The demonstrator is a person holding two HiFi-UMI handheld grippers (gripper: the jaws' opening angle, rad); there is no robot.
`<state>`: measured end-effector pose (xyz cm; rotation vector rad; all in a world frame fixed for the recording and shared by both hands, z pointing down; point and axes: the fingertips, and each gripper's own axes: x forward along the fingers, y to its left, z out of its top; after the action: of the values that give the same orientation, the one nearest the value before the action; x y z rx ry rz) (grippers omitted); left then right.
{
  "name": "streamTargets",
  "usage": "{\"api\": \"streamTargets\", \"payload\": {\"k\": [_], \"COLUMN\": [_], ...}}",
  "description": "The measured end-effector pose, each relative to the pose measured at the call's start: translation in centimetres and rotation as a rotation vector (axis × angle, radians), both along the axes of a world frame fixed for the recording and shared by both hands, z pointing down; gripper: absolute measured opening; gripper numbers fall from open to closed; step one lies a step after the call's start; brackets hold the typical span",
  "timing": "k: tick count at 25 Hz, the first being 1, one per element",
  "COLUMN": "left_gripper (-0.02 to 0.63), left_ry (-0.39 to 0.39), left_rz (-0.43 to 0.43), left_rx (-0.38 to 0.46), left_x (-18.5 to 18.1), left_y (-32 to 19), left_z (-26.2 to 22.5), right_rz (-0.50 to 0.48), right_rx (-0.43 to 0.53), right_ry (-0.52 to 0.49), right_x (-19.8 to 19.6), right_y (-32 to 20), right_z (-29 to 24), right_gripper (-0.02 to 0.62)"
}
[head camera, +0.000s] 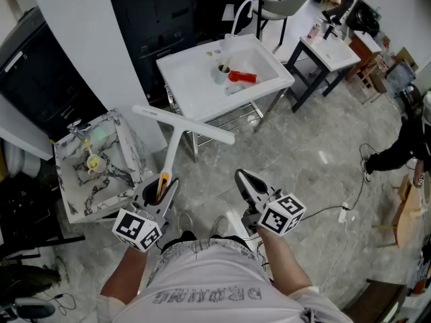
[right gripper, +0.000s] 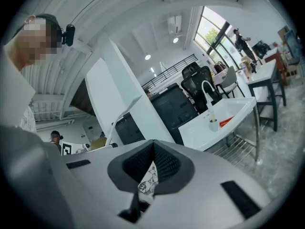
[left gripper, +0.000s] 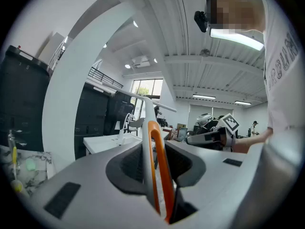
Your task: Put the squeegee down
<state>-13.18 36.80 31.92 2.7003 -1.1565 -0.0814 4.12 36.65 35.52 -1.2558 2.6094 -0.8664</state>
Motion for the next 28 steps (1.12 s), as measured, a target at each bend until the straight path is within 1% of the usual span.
{"api": "streamTargets", "payload": {"k": [4, 11, 17, 28], "left_gripper": [0.114, 0.114, 0.114, 0.114], "left_ry": [-0.005, -0.006, -0.008, -0.013], "left_rz": [-0.010, -0.008, -0.007, -0.016], "left_rx": [-0.017, -0.018, -0.019, -0.024], "left_x": [0.1, 0.3, 0.4, 0.5], "left_y": [-0.2, -0.6, -0.9, -1.3], "left_z": [-0.3, -0.1, 0.1, 0.1], "right_rz": [0.000, 0.002, 0.004, -0.003], "right_rx": [-0.001, -0.009, 0.003, -0.020], "right_ry": [0.005, 0.003, 0.005, -0.004], "right_x": [0.1, 0.2, 0.2, 0.3], "right_y": [-0.2, -0.8, -1.1, -1.6], "right_z": [0.1, 0.3, 0.2, 0.5], "right_gripper": [0.006, 0.006, 0.008, 0.008]}}
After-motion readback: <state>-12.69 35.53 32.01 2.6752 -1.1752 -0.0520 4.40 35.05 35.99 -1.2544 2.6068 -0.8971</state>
